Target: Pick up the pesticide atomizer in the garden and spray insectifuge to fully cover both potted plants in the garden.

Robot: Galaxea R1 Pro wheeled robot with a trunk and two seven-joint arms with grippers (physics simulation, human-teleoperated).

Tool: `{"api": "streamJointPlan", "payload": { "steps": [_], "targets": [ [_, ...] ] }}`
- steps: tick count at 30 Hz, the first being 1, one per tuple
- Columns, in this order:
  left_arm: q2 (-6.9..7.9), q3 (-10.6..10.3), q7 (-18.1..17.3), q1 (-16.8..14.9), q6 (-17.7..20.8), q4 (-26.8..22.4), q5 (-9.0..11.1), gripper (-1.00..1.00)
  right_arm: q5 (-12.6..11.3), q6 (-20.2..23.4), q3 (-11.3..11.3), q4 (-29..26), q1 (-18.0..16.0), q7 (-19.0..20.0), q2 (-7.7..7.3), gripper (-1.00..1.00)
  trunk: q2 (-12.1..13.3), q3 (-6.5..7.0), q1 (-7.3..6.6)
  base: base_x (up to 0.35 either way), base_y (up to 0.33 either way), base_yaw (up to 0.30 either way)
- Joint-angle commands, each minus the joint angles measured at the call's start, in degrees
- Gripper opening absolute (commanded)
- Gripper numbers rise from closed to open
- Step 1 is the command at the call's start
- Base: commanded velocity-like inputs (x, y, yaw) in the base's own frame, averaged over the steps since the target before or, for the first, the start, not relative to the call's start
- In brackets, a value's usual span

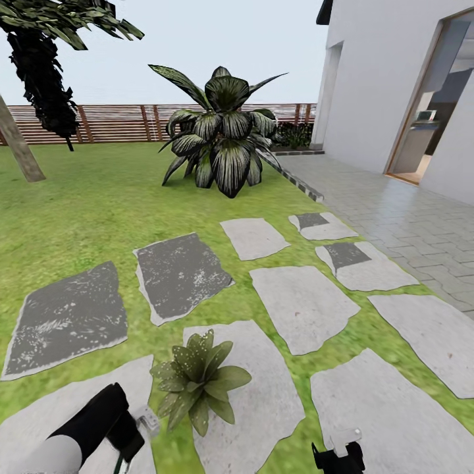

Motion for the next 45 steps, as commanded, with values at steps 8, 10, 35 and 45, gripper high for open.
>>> {"api": "streamJointPlan", "payload": {
  "steps": [8,10,35,45],
  "targets": [
    [0.10,-0.32,-0.61,-0.13,0.58,-1.93,-0.67,-1.00,-0.02,-0.11,0.48,0.03,-0.03,-0.41,-0.03,1.00,-0.02,-0.05,-0.01,-0.125,0.000,-0.222],
    [0.12,-0.29,-0.61,-0.21,0.61,-1.95,-0.69,-1.00,-0.02,-0.11,0.48,0.03,-0.03,-0.41,-0.04,1.00,-0.02,-0.05,-0.01,-0.078,0.000,-0.295],
    [-3.15,-0.24,-1.25,-0.44,4.97,-1.97,-0.71,-1.00,-0.02,-0.11,0.48,0.03,-0.03,-0.41,-0.02,1.00,-0.02,0.04,-0.01,-0.002,0.000,-0.111],
    [-2.14,-0.21,-5.21,-2.16,4.98,-2.03,-0.78,-1.00,-0.02,-0.11,0.48,0.03,-0.03,-0.41,-0.02,1.00,-0.02,0.14,-0.01,0.000,0.000,-0.121]
  ]
}}
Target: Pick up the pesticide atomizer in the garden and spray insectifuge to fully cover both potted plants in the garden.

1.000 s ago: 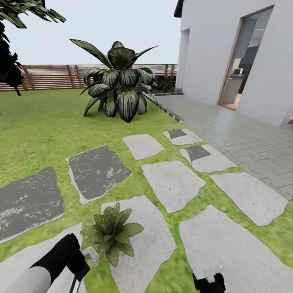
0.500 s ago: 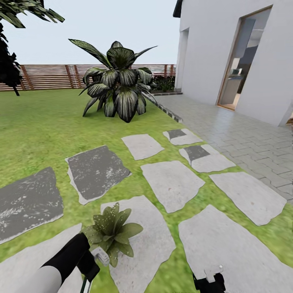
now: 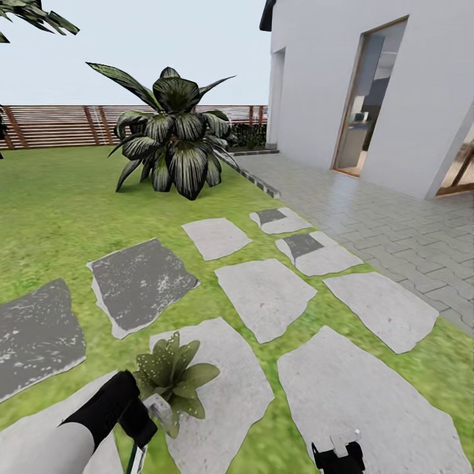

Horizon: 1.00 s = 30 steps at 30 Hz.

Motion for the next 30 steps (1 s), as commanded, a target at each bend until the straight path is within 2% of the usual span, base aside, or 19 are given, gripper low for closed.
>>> {"api": "streamJointPlan", "payload": {
  "steps": [1,3,8,9,11,13,17,21,27,29,30],
  "targets": [
    [0.17,-0.33,-3.36,-0.70,0.07,-0.12,-0.56,-1.00,-0.02,-0.11,0.48,0.03,-0.03,-0.41,-0.02,1.00,-0.02,-0.06,-0.01,0.000,0.000,-0.003],
    [0.42,-0.38,-6.17,-1.79,0.08,-0.18,-2.31,-1.00,-0.02,-0.11,0.48,0.03,-0.03,-0.41,-0.02,1.00,-0.02,-0.06,-0.01,0.000,0.000,-0.001],
    [0.51,-0.48,-9.53,-5.69,0.39,-1.18,-6.10,-1.00,0.06,-0.03,0.48,0.03,-0.02,-0.41,-0.03,1.00,-0.02,-0.06,-0.01,0.000,0.000,0.000],
    [0.46,-0.51,-11.30,-6.49,0.41,-1.26,-7.92,-1.00,0.06,-0.02,0.48,0.03,-0.03,-0.41,-0.04,1.00,-0.02,-0.06,-0.01,0.000,0.000,0.000],
    [-0.16,-0.37,-14.29,-7.37,0.56,-1.33,-13.58,-1.00,0.07,-0.02,0.48,0.03,-0.03,-0.41,-0.09,1.00,-0.02,-0.06,-0.01,0.000,0.000,0.000],
    [-0.44,-0.25,-15.59,-7.69,1.10,-1.41,-15.82,-1.00,0.07,-0.02,0.48,0.03,-0.03,-0.41,-0.10,1.00,-0.02,-0.06,-0.01,0.000,0.000,0.000],
    [-0.69,-0.26,-16.19,-8.32,1.81,-1.36,-16.54,-1.00,0.07,-0.02,0.48,0.03,-0.03,-0.41,-0.09,1.00,-0.02,-0.06,-0.01,0.000,0.000,0.000],
    [-1.60,-0.36,-16.23,-7.90,1.92,-1.31,-16.70,-1.00,0.07,-0.02,0.48,0.03,-0.03,-0.41,-0.10,1.00,-0.02,-0.06,-0.01,0.000,0.000,0.000],
    [-1.70,-0.21,-16.25,-8.31,2.32,-1.35,-16.63,-1.00,0.07,-0.02,0.48,0.03,-0.03,-0.41,-0.10,1.00,-0.02,-0.06,-0.01,0.000,0.000,0.000],
    [-2.72,-0.18,-16.28,-8.72,2.71,-1.39,-16.41,-1.00,0.07,-0.02,0.48,0.03,-0.03,-0.41,-0.10,1.00,-0.02,-0.06,-0.01,0.000,0.000,0.000],
    [-3.94,-0.23,-16.28,-9.13,3.51,-1.37,-16.53,-1.00,0.07,-0.02,0.51,0.03,-0.03,-0.41,-0.09,1.00,-0.02,-0.06,-0.01,0.000,0.000,0.000]
  ]
}}
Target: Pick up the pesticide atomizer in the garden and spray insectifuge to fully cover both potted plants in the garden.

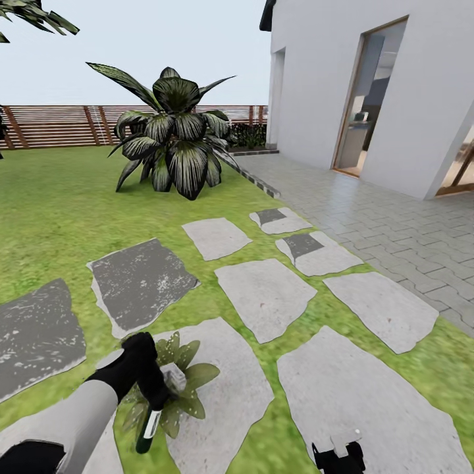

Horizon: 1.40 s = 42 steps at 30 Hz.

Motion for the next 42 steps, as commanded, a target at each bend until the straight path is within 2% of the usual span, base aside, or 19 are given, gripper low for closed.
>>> {"api": "streamJointPlan", "payload": {
  "steps": [1,2,3,6,13,17,22,26,29,34,42],
  "targets": [
    [-1.29,-0.39,-0.38,-0.80,2.52,-0.10,-0.47,-1.00,-0.01,-0.10,0.52,0.03,-0.02,-0.42,0.03,1.00,-0.02,-0.05,-0.01,0.000,0.000,0.000],
    [-2.06,-0.48,-0.55,-2.39,5.17,-0.11,-0.42,-1.00,-0.01,-0.10,0.54,0.03,-0.03,-0.42,0.05,1.00,-0.02,-0.05,-0.01,0.000,0.000,0.000],
    [-2.31,-0.50,-1.01,-3.27,5.96,-0.09,-0.41,-1.00,-0.01,-0.10,0.53,0.03,-0.01,-0.42,0.05,1.00,-0.02,-0.05,-0.01,0.000,0.000,0.000],
    [-2.51,-0.58,-3.16,-4.29,6.65,-0.08,-0.63,-1.00,-0.01,-0.10,0.47,0.03,-0.03,-0.42,-0.02,1.00,-0.02,-0.05,-0.01,0.000,0.000,0.000],
    [-2.66,-0.63,-3.99,-5.85,6.88,-0.08,-1.86,-1.00,-0.01,-0.10,0.46,0.03,-0.02,-0.42,-0.19,1.00,-0.02,-0.05,-0.01,0.000,0.000,0.000],
    [-2.71,-0.78,-3.99,-5.92,6.89,0.74,-2.21,-1.00,-0.01,-0.10,0.46,0.03,-0.03,-0.42,-0.21,1.00,-0.02,-0.05,-0.01,0.000,0.000,0.000],
    [-2.71,-0.84,-4.67,-5.59,6.89,0.97,-4.46,-1.00,-0.01,-0.10,0.46,0.03,-0.03,-0.42,-0.21,1.00,-0.02,-0.05,-0.01,0.000,0.000,0.000],
    [-2.67,-0.93,-6.00,-5.28,6.83,0.98,-5.15,-1.00,-0.01,-0.10,0.46,0.03,-0.03,-0.42,-0.21,1.00,-0.02,-0.05,-0.01,0.000,0.000,0.000],
    [-2.66,-1.44,-6.22,-5.21,6.81,0.98,-5.32,-1.00,-0.01,-0.10,0.46,0.03,-0.03,-0.42,-0.21,1.00,-0.02,-0.05,-0.01,0.000,0.000,0.000],
    [-2.66,-4.57,-6.43,-5.20,6.89,0.98,-5.31,-1.00,-0.09,-0.10,0.46,0.00,-0.03,-0.42,-0.21,1.00,-0.02,-0.05,-0.01,0.010,-0.004,0.000],
    [-2.73,-4.83,-6.54,-5.13,6.89,0.98,-5.24,-1.00,-0.10,-0.10,0.46,0.00,-0.03,-0.43,-0.21,1.00,-0.02,-0.05,-0.01,0.104,-0.068,0.000]
  ]
}}
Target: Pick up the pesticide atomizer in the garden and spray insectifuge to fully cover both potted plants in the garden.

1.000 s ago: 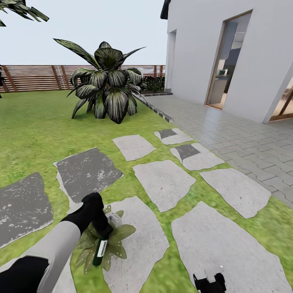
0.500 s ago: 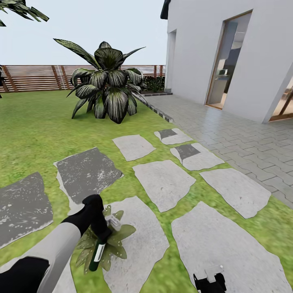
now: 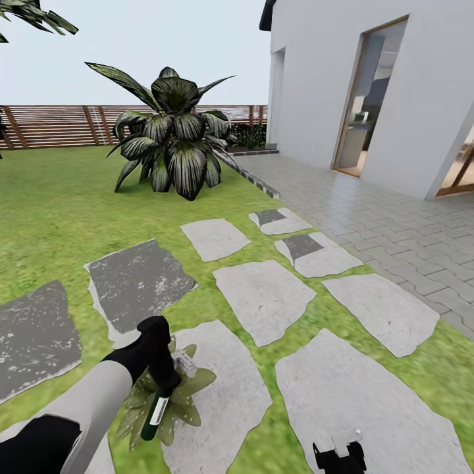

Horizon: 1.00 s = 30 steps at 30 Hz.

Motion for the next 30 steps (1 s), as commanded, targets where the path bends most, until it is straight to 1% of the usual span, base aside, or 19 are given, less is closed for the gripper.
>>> {"api": "streamJointPlan", "payload": {
  "steps": [1,6,10,16,22,26,30],
  "targets": [
    [0.04,-0.12,-0.56,0.04,0.50,-0.05,-0.45,-1.00,-0.02,-0.10,0.48,0.01,-0.01,-0.41,-0.02,1.00,-0.02,-0.05,-0.01,0.006,-0.004,0.000],
    [0.29,-0.20,-0.56,0.27,0.51,0.08,-0.41,-1.00,-0.02,-0.10,0.48,0.04,-0.03,-0.40,-0.02,1.00,-0.02,-0.05,-0.01,0.001,-0.001,0.000],
    [0.33,-0.20,-0.48,0.68,0.50,1.48,-0.44,-1.00,-0.02,-0.10,0.48,0.00,-0.03,-0.42,-0.02,1.00,-0.02,-0.05,-0.01,0.000,0.000,0.004],
    [0.23,-0.21,-0.47,1.02,0.42,2.44,-0.53,-1.00,-0.02,-0.10,0.48,-0.02,-0.03,-0.40,-0.02,1.00,-0.02,-0.05,-0.01,0.000,0.000,0.176],
    [0.22,-0.21,-0.47,1.03,0.41,2.46,-0.62,-1.00,-0.11,-0.10,0.48,-0.03,-0.03,-0.40,0.16,1.00,-0.02,-0.05,-0.01,0.000,0.000,0.022],
    [0.25,-0.14,-0.47,1.03,0.41,2.46,-0.66,-1.00,-0.10,-0.10,0.48,-0.02,-0.03,-0.40,0.16,1.00,-0.02,-0.05,-0.01,0.173,-0.108,0.000],
    [0.26,-0.19,-0.45,1.03,0.43,2.46,-0.64,-1.00,-0.11,-0.12,0.48,-0.03,-0.03,-0.40,0.19,1.00,-0.02,-0.05,-0.01,0.037,-0.020,0.000]
  ]
}}
